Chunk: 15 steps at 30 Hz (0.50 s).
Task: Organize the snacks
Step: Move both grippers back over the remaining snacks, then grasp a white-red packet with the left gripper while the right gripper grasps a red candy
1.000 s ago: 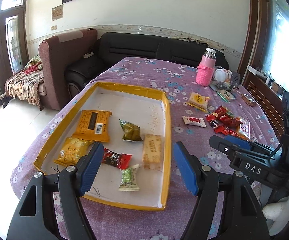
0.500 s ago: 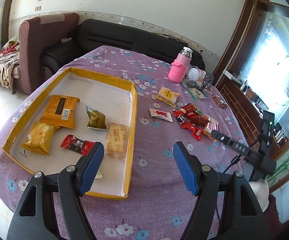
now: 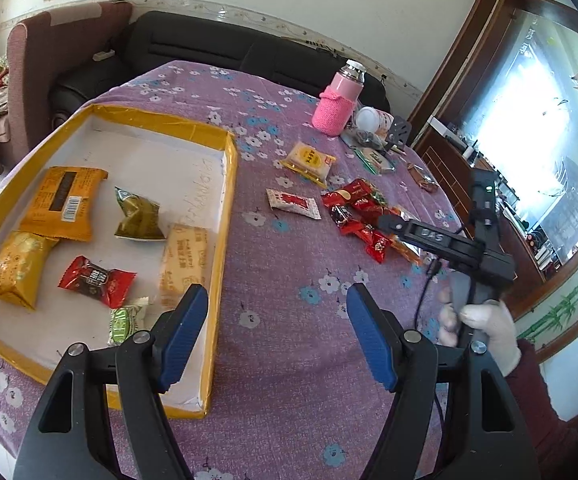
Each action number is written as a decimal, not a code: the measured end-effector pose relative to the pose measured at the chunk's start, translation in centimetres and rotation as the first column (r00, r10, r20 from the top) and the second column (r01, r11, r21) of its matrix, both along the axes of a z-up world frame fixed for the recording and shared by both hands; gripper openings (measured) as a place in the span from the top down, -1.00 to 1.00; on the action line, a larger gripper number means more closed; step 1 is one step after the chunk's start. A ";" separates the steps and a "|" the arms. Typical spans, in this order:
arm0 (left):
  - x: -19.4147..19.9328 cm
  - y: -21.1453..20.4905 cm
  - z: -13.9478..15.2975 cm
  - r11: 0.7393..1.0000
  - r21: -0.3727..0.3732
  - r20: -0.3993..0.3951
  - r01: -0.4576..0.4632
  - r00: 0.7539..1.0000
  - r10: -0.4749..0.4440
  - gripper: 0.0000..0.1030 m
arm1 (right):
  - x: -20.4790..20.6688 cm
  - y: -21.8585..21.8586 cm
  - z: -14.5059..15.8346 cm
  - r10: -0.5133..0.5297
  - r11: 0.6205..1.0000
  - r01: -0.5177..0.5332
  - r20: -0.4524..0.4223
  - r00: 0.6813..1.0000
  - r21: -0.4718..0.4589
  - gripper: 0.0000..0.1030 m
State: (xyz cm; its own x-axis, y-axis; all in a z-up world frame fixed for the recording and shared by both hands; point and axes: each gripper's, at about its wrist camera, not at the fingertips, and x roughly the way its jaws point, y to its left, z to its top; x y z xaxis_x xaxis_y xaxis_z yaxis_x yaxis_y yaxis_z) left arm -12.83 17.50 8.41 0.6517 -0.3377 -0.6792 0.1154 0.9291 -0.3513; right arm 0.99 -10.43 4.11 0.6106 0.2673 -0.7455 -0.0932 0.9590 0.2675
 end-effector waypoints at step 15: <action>9.0 -7.1 1.4 0.964 0.198 0.028 0.176 0.982 -0.185 -0.39 | 0.0 1.0 -2.5 0.086 0.996 -0.085 0.030 0.996 -0.019 0.61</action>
